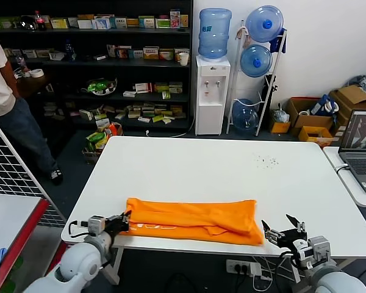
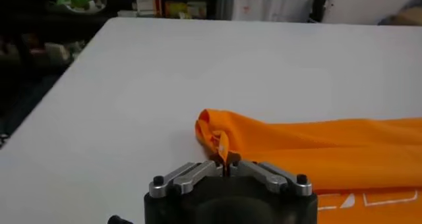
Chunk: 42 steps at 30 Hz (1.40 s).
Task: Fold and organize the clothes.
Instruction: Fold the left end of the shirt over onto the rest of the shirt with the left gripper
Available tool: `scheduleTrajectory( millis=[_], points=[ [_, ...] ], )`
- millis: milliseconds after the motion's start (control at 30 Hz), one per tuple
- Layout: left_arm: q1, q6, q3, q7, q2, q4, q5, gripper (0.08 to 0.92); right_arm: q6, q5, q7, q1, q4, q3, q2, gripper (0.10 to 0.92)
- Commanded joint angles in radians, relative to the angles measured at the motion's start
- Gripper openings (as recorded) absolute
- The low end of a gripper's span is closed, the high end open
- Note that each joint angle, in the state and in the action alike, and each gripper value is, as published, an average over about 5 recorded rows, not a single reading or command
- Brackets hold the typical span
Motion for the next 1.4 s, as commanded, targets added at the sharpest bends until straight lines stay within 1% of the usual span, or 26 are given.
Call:
scheduleTrajectory(
  millis=[33,167,233,367,467,600,733,867,1033,1200,1400],
  points=[
    [0.013,0.001,-0.177,0.001,0.223,0.066,-0.009,0.105,0.019,-0.031,0.012,0.010,-0.006,-0.008,0.008,0.823],
    [0.005,-0.009,-0.208,-0.006,0.263,0.071,-0.014,0.105,0.040,-0.067,0.013,0.015,-0.021,-0.010,0.018,0.823],
    [0.003,-0.010,-0.215,-0.012,0.274,0.053,-0.015,0.105,0.046,-0.064,0.015,0.016,-0.027,-0.010,0.024,0.823],
    [0.026,-0.003,-0.193,-0.029,0.276,-0.056,-0.028,0.105,0.051,-0.054,0.017,0.013,-0.039,-0.004,0.032,0.823],
    [0.055,0.018,-0.161,-0.058,0.256,-0.171,-0.074,0.105,0.057,-0.055,0.016,0.008,-0.051,0.007,0.037,0.823],
    [0.068,0.047,-0.089,-0.103,0.205,-0.310,-0.158,0.105,0.053,-0.064,0.015,-0.001,-0.063,0.024,0.042,0.823],
    [0.048,0.071,-0.021,-0.132,0.150,-0.387,-0.224,0.105,0.038,-0.068,0.015,-0.013,-0.064,0.044,0.045,0.823],
    [0.004,0.085,0.048,-0.138,0.077,-0.372,-0.239,0.105,0.027,-0.064,0.013,-0.020,-0.077,0.058,0.051,0.823],
    [-0.084,0.091,0.147,-0.161,-0.061,-0.288,-0.232,0.105,0.007,-0.054,0.010,-0.009,-0.098,0.056,0.064,0.823],
    [-0.166,0.094,0.214,-0.190,-0.189,-0.210,-0.219,0.105,0.000,-0.059,0.010,0.014,-0.120,0.044,0.076,0.823],
    [-0.212,0.093,0.260,-0.205,-0.289,-0.137,-0.193,0.105,-0.001,-0.061,0.007,0.041,-0.149,0.032,0.081,0.823]
  ],
)
